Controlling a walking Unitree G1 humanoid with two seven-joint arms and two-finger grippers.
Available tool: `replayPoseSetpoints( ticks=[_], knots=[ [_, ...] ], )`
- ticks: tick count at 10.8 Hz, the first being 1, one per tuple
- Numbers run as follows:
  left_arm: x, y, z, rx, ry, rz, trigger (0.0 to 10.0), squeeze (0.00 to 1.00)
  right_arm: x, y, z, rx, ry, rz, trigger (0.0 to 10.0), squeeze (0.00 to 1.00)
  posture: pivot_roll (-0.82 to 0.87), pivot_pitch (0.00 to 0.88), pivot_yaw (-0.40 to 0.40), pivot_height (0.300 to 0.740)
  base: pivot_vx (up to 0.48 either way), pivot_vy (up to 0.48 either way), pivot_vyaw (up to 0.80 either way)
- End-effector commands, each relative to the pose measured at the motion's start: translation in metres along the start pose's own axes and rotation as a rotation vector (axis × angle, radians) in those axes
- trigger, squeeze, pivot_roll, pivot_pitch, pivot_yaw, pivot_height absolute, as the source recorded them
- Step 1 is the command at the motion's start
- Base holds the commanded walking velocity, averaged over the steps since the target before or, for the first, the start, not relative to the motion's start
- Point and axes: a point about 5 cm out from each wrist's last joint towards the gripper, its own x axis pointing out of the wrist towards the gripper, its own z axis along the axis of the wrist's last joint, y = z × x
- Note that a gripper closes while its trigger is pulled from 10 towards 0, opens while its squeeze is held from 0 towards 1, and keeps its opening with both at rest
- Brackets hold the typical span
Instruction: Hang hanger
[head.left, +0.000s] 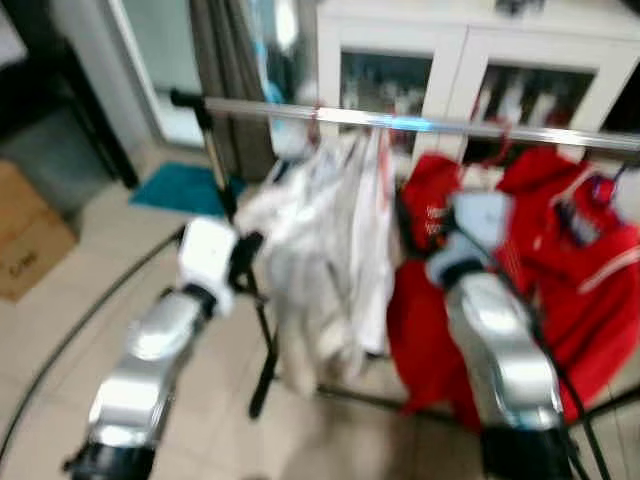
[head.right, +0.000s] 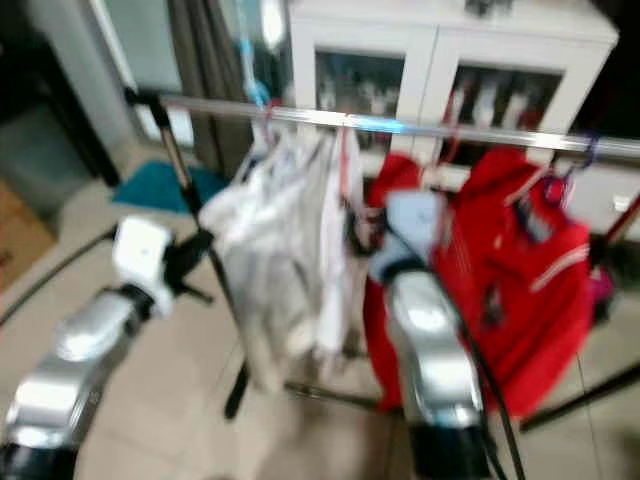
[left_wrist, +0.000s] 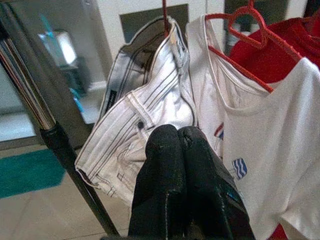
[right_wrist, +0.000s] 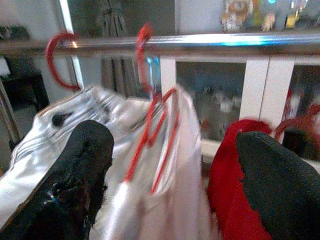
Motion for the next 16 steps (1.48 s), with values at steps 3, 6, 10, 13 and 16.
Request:
replayPoseSetpoints(
  ticks=[3,6,10,13,16],
  knots=[
    [-0.004,-0.004,0.003,-0.085,-0.03,-0.08,10.0,0.38,0.002,-0.002,-0.004,0.025,0.032,-0.001,10.0,1.0,0.04,0.0,0.052,0.74,0.0,0.0,0.0],
    [0.001,-0.01,0.006,-0.053,-0.021,-0.216,10.0,1.0,0.017,-0.012,-0.002,-0.048,0.102,-0.024,10.0,1.0,0.02,0.0,0.075,0.74,0.0,0.0,0.0],
    [-0.004,-0.018,0.006,-0.067,-0.009,-0.329,10.0,1.0,0.057,-0.043,0.003,-0.115,0.228,-0.204,10.0,1.0,0.05,0.0,0.057,0.74,0.0,0.0,0.0],
    [-0.008,-0.026,0.007,-0.078,-0.014,-0.414,10.0,1.0,0.063,-0.06,0.006,-0.124,0.266,-0.271,10.0,0.62,0.05,0.0,0.046,0.74,0.0,0.0,0.0],
    [-0.007,-0.035,0.01,-0.097,-0.025,-0.52,10.0,1.0,0.077,-0.077,-0.002,-0.065,0.342,-0.252,10.0,0.0,0.02,0.0,0.084,0.74,0.0,0.0,0.0]
  ],
)
